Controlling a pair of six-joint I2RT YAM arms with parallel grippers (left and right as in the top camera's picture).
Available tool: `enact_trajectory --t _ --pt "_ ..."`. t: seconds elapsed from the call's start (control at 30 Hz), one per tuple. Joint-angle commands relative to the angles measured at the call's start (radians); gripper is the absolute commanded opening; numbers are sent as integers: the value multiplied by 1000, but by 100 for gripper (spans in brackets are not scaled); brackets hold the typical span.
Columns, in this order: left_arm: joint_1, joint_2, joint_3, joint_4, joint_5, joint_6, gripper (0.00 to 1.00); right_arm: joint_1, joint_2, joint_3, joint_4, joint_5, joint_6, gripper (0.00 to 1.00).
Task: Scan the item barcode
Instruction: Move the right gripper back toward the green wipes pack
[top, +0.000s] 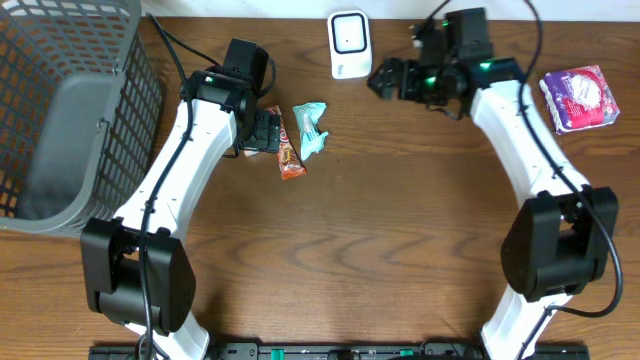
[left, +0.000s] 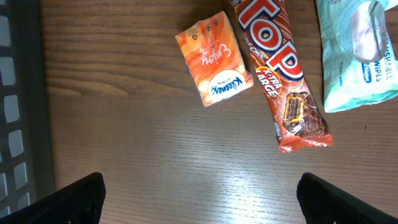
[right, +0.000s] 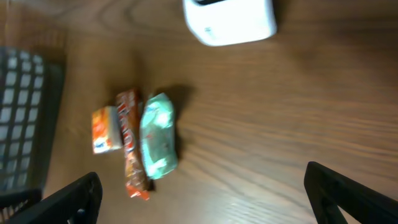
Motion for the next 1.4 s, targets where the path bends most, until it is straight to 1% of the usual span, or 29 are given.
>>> enact_trajectory --t 0.0,0.33,0.53,0.7,0.83,0.9,1.37 --pt "3 4 -1 -2 0 6 98 43 7 -4 -2 -7 -2 99" --pt "3 4 -1 -2 0 6 98 119 7 -7 6 15 -2 99" --pt "3 4 -1 -2 0 6 98 164 7 -60 18 100 -1 99" --pt "3 4 -1 -2 0 6 98 187 7 -114 79 100 43 99" --pt "3 4 -1 -2 0 6 98 204 7 -183 161 99 93 99" --pt "3 4 -1 -2 0 6 98 215 7 -206 179 99 96 99" --pt "3 4 -1 -2 0 6 98 224 7 -212 174 100 96 99"
